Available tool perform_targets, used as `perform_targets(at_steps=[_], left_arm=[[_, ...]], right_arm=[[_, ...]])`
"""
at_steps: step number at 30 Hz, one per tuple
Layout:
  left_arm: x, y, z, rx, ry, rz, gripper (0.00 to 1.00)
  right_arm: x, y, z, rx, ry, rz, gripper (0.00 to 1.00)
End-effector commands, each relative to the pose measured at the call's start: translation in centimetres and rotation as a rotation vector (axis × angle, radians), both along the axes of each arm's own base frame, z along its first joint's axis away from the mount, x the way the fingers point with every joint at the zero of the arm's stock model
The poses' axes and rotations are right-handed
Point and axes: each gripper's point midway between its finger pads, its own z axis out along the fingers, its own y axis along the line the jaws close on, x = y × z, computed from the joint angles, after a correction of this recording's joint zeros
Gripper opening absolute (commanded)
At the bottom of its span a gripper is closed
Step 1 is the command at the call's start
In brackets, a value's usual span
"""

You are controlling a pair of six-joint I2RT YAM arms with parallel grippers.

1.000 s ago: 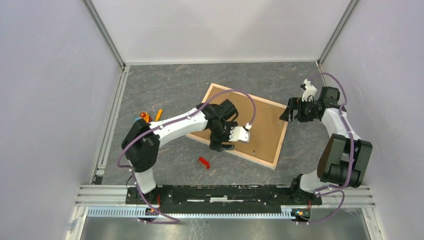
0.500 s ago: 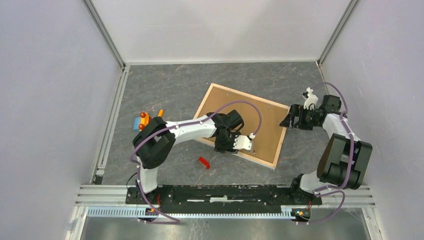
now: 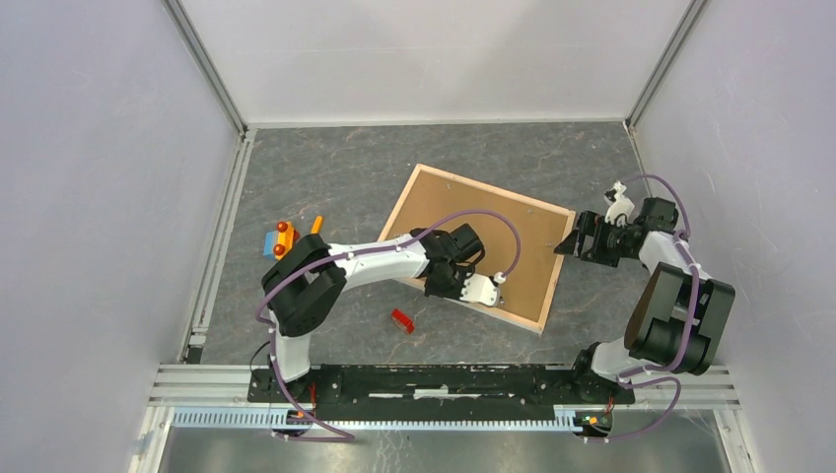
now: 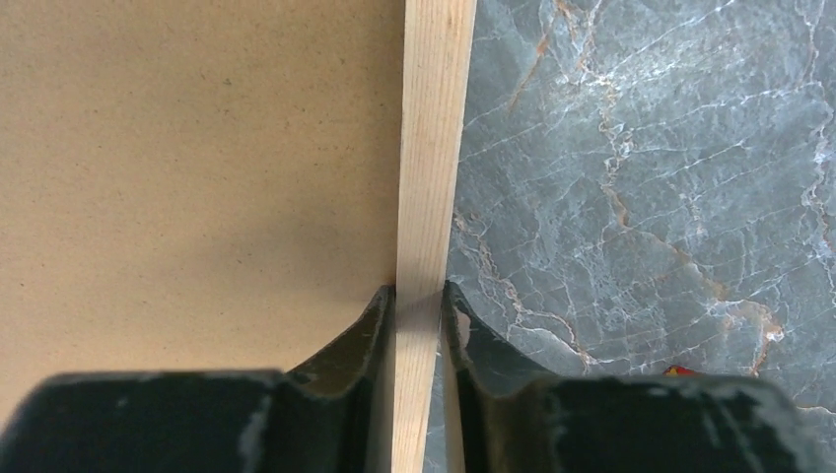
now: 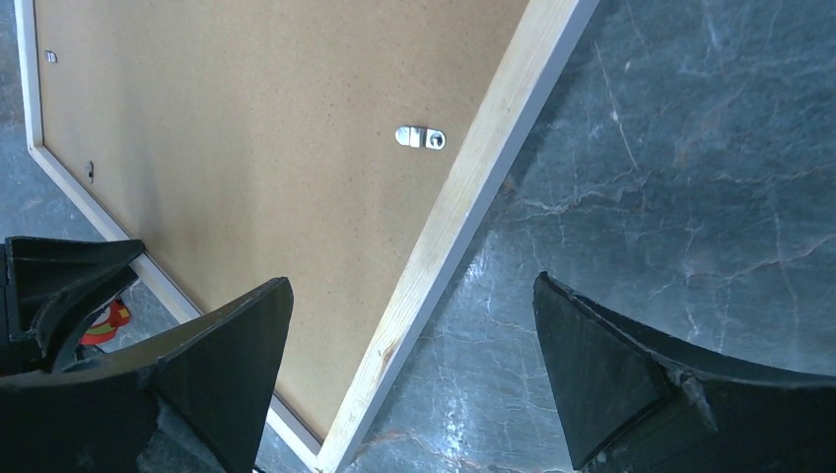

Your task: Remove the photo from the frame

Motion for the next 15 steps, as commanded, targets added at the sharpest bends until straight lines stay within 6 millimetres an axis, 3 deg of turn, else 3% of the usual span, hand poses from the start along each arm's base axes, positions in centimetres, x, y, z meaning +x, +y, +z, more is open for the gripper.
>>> perform_targets(at_steps=[1, 4, 9, 15], left_arm=[[-0.2, -2.0, -1.0, -0.057, 0.039, -0.028, 0.17], [1.1, -2.7, 1.2, -0.111, 0.062, 0.026, 0.03], [2.6, -3.3, 4.2, -0.182, 0.059, 0.065, 0.02], [2.7, -3.6, 6.6, -0.25, 0.05, 0.044, 0.02]], right_arm=[[-0.1, 0.0, 0.0, 0.029, -0.006, -0.038, 0.97], [-1.0, 0.1, -1.0, 0.045, 0.025, -0.069, 0.96], [-2.4, 1.0, -2.6, 0.125, 0.064, -0.122, 0.94], [-3.2, 2.7, -3.4, 0.238, 0.076, -0.132, 0.92]])
